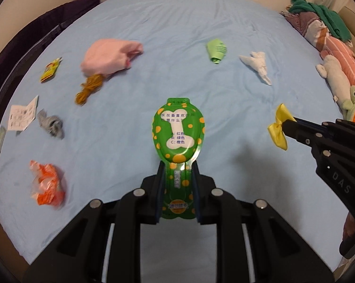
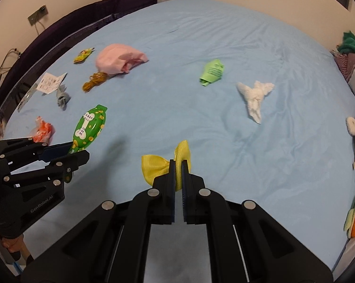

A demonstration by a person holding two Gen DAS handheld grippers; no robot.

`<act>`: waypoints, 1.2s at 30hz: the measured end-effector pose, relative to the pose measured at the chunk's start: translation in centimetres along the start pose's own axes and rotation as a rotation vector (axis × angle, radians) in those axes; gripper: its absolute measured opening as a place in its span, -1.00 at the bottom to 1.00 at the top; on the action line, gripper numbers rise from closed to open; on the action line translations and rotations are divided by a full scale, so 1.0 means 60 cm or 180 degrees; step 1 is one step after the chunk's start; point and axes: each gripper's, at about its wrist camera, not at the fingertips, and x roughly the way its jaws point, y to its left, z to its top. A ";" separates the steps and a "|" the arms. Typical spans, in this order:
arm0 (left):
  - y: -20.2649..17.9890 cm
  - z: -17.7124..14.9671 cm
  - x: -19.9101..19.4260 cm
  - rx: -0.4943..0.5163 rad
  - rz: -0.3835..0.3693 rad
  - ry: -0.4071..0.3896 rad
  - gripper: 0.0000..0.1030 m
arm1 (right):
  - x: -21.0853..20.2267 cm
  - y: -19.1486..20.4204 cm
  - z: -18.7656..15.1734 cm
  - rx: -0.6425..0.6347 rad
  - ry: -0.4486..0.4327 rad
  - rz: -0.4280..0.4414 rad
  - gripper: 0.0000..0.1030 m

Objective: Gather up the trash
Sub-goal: 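Carry both items to the grey bin and open both tools over it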

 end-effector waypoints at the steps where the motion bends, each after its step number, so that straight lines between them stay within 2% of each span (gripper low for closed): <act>1: 0.024 -0.010 -0.010 -0.0066 0.0033 -0.0008 -0.60 | -0.002 0.023 0.004 -0.0067 0.0002 0.0029 -0.92; 10: 0.262 -0.125 -0.109 -0.0634 0.0284 -0.0079 -0.60 | -0.006 0.286 0.043 -0.0689 -0.0014 0.0303 -0.92; 19: 0.541 -0.298 -0.228 -0.1274 0.0725 -0.0031 -0.60 | 0.001 0.634 0.053 -0.1345 0.0068 0.0834 -0.92; 27: 0.740 -0.455 -0.325 -0.1957 0.1128 0.0050 -0.60 | -0.010 0.929 0.020 -0.2047 0.0137 0.1441 -0.92; 33: 0.842 -0.557 -0.367 -0.2436 0.1359 0.0062 -0.60 | -0.013 1.120 -0.030 -0.2539 0.0233 0.1837 -0.92; 36: 0.881 -0.602 -0.368 -0.2603 0.1451 0.0083 -0.60 | -0.006 1.200 -0.054 -0.2729 0.0278 0.1974 -0.92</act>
